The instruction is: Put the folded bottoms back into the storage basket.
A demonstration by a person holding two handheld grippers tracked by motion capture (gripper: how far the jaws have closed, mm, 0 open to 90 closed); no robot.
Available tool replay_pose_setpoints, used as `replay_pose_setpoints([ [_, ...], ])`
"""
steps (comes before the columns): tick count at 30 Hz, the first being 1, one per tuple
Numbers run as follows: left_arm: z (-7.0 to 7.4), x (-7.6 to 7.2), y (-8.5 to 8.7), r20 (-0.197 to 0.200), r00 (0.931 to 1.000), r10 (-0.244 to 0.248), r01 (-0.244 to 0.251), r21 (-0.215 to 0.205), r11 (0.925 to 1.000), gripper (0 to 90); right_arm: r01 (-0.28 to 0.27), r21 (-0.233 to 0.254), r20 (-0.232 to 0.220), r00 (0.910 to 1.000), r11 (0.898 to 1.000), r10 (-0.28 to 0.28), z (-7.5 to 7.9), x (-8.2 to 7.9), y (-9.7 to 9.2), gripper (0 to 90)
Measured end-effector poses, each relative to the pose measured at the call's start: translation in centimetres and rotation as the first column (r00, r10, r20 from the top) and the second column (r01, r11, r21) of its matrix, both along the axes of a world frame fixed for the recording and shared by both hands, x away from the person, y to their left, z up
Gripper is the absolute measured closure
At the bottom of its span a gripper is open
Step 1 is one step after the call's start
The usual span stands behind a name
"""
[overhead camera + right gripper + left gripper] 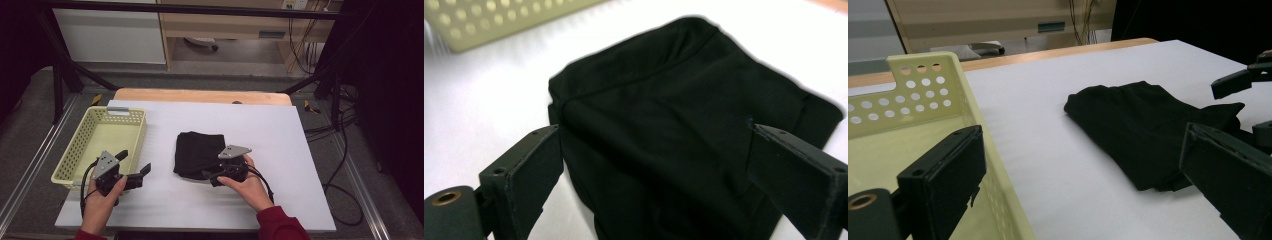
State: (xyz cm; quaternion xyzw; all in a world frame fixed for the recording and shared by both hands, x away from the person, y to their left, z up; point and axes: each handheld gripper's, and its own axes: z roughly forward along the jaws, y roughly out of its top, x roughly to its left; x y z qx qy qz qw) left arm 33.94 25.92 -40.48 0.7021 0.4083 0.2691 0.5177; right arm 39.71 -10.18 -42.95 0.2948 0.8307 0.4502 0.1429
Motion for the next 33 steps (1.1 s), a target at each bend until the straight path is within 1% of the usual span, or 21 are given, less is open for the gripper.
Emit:
replay_pose_setpoints([
  [2,0.0,0.0,0.0,-0.001,1.0,-0.001,0.001,0.002,1.0,4.9,-0.005,-0.015,-0.012,0.9999,1.0,0.005,-0.4,0.0,0.1,8.2],
  [3,0.0,0.0,-0.1,-0.002,1.0,-0.002,0.002,0.002,1.0,4.9,-0.007,-0.029,-0.02,0.9998,1.0,0.006,-0.9,-0.1,0.1,8.7],
  [8,0.0,0.0,-0.1,-0.002,1.0,-0.002,0.002,0.002,1.0,4.9,-0.012,-0.047,-0.048,0.9988,0.999,0.01,-1.7,-0.1,0.2,8.9],
  [12,0.0,0.0,0.0,-0.002,1.0,-0.001,0.001,0.001,1.0,4.9,-0.014,-0.056,-0.058,0.9982,0.998,0.011,-2.1,-0.2,0.4,9.4],
  [17,0.0,0.0,0.0,0.0,1.0,-0.002,0.002,0.0,1.0,4.9,-0.007,-0.069,-0.063,0.998,0.998,0.003,-2.5,-0.5,0.1,10.9],
  [21,0.0,0.0,0.0,0.001,1.0,-0.001,0.001,0.001,1.0,4.9,-0.004,-0.07,-0.063,0.998,0.998,0.0,-2.7,-0.7,0.0,11.7],
  [24,0.1,0.0,0.0,0.003,1.0,0.0,0.0,-0.001,1.0,4.9,0.0,-0.07,-0.073,0.9973,0.998,-0.005,-2.9,-0.8,0.1,12.5],
  [26,0.1,0.0,0.0,0.004,1.0,0.001,-0.001,-0.002,1.0,4.9,-0.002,-0.077,-0.07,0.9975,0.997,-0.004,-3.0,-0.8,0.1,13.0],
  [30,0.1,0.0,0.1,0.004,1.0,0.002,-0.002,-0.001,1.0,4.9,0.012,-0.077,-0.062,0.9979,0.997,-0.016,-3.0,-1.0,0.0,16.5],
  [33,0.1,-0.1,0.0,0.004,1.0,0.001,-0.001,-0.001,1.0,5.0,0.007,-0.097,-0.051,0.9986,0.995,-0.012,-3.0,-1.1,-0.1,22.2],
])
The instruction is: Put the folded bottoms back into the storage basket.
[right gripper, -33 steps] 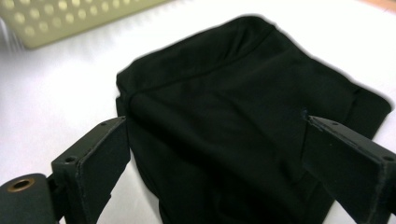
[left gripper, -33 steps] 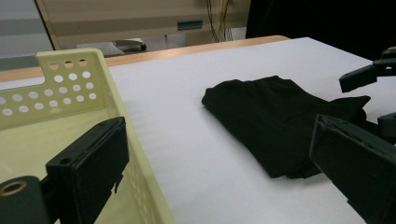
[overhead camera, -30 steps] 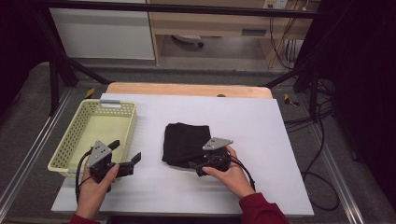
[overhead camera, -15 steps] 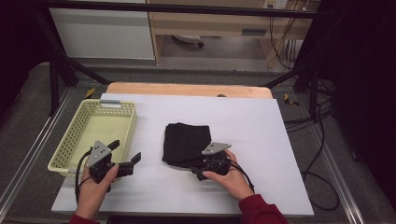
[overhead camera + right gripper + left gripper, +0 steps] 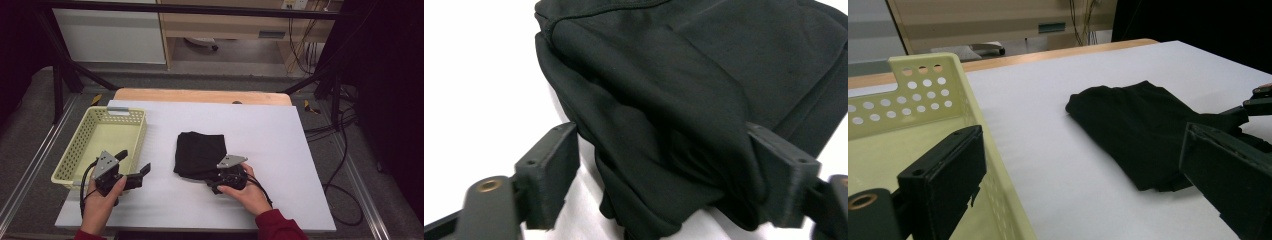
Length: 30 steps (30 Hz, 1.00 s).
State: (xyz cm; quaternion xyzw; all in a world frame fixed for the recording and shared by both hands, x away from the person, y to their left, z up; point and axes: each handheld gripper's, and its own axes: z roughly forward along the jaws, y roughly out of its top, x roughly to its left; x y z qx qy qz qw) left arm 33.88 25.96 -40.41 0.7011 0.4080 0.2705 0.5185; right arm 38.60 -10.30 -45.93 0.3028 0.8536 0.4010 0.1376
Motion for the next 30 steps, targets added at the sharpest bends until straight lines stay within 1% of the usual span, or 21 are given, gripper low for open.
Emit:
replay_pose_setpoints([
  [4,0.01,-0.01,-0.03,0.001,1.0,-0.001,0.001,-0.002,1.0,5.1,0.003,-0.001,0.01,0.9999,1.0,-0.003,0.05,-0.08,-0.33,30.8],
  [11,-0.01,0.0,-0.06,-0.001,1.0,0.0,0.0,0.001,1.0,5.2,0.018,-0.016,0.031,0.9994,1.0,-0.017,0.08,-0.1,-0.58,46.0],
  [13,-0.01,-0.01,-0.06,-0.001,1.0,-0.001,0.001,0.005,1.0,5.2,0.023,-0.016,0.035,0.9991,1.0,-0.022,0.11,-0.08,-0.63,51.8],
  [15,-0.01,-0.01,-0.05,-0.001,1.0,0.0,0.0,0.004,1.0,5.2,0.028,-0.013,0.037,0.9989,1.0,-0.028,0.16,-0.04,-0.7,60.0],
  [19,0.0,0.01,-0.05,0.0,1.0,0.004,-0.004,0.007,1.0,5.3,0.043,0.004,0.033,0.9986,0.999,-0.043,0.16,0.23,-0.79,68.6],
  [21,0.09,-0.04,0.03,0.009,0.9999,0.013,-0.013,0.006,0.9999,5.9,0.041,0.005,0.038,0.9985,0.999,-0.041,0.17,0.27,-0.75,71.3],
  [24,0.09,-0.03,0.16,0.007,0.9998,0.019,-0.019,0.005,0.9998,5.8,0.033,0.003,0.04,0.9987,0.999,-0.033,0.28,0.29,-0.68,73.6],
  [30,0.1,-0.06,0.14,0.006,0.9998,0.017,-0.017,0.006,0.9998,5.8,0.029,0.014,0.044,0.9986,0.999,-0.029,0.63,0.12,-0.82,74.9],
])
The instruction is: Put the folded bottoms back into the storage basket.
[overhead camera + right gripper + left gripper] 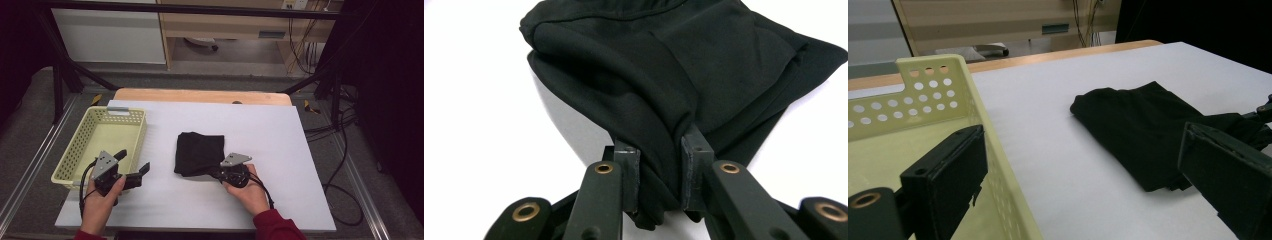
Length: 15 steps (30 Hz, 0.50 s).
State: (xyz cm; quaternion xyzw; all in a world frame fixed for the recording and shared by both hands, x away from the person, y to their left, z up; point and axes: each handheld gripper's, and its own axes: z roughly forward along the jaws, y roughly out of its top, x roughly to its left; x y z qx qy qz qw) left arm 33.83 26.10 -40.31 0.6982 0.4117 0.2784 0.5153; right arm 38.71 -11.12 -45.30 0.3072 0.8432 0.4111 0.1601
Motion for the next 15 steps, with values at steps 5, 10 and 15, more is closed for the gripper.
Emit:
replay_pose_setpoints([
  [5,0.0,0.0,-0.1,-0.004,1.0,-0.006,0.006,-0.001,1.0,5.8,-0.012,0.002,-0.01,0.9999,1.0,0.012,0.2,-0.3,-0.3,74.9],
  [10,-0.1,0.0,-0.1,-0.005,1.0,-0.007,0.007,0.001,1.0,5.8,-0.035,-0.007,-0.022,0.9992,0.999,0.035,0.5,-1.0,-0.8,74.8],
  [15,-0.1,0.0,-0.1,-0.006,1.0,-0.006,0.006,0.0,1.0,5.8,-0.041,-0.005,-0.031,0.9987,0.999,0.041,0.8,-1.8,-1.5,74.8],
])
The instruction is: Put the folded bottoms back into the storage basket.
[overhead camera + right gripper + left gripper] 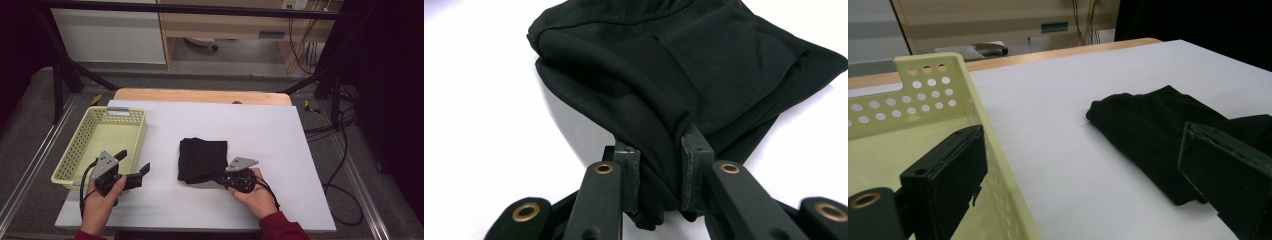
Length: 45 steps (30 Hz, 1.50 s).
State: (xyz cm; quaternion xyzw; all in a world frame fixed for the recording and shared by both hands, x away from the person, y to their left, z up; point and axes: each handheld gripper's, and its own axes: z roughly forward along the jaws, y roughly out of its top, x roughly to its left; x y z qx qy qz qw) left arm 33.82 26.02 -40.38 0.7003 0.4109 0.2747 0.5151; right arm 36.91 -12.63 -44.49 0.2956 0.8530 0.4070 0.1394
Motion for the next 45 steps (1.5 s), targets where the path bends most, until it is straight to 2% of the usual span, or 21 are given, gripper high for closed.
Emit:
replay_pose_setpoints([
  [20,0.1,-0.1,0.0,0.006,1.0,-0.002,0.002,0.002,1.0,5.8,-0.022,-0.015,-0.015,0.9996,1.0,0.022,0.3,-3.1,-1.4,74.6],
  [22,0.3,-0.3,-0.2,0.026,0.9996,-0.009,0.009,0.001,1.0,5.9,-0.025,-0.016,-0.019,0.9995,1.0,0.025,0.3,-3.4,-1.6,74.6],
  [25,0.5,-0.6,-0.4,0.035,0.9993,-0.014,0.013,0.011,0.9999,5.9,-0.028,-0.017,-0.023,0.9994,0.999,0.027,0.2,-3.8,-1.7,74.5],
  [28,0.5,-0.7,-0.6,0.036,0.9991,-0.024,0.023,0.026,0.9994,5.9,-0.03,-0.02,-0.027,0.9992,0.999,0.029,0.2,-4.4,-2.0,74.5],
  [40,0.9,-1.4,-1.6,0.038,0.9977,-0.056,0.056,0.004,0.9984,6.1,-0.022,-0.023,-0.045,0.9988,0.999,0.021,-0.1,-5.8,-3.0,74.0],
  [45,1.0,-1.6,-2.4,0.031,0.9963,-0.08,0.079,0.01,0.9968,6.1,-0.023,-0.021,-0.047,0.9987,0.999,0.022,-0.1,-6.1,-3.3,73.9],
])
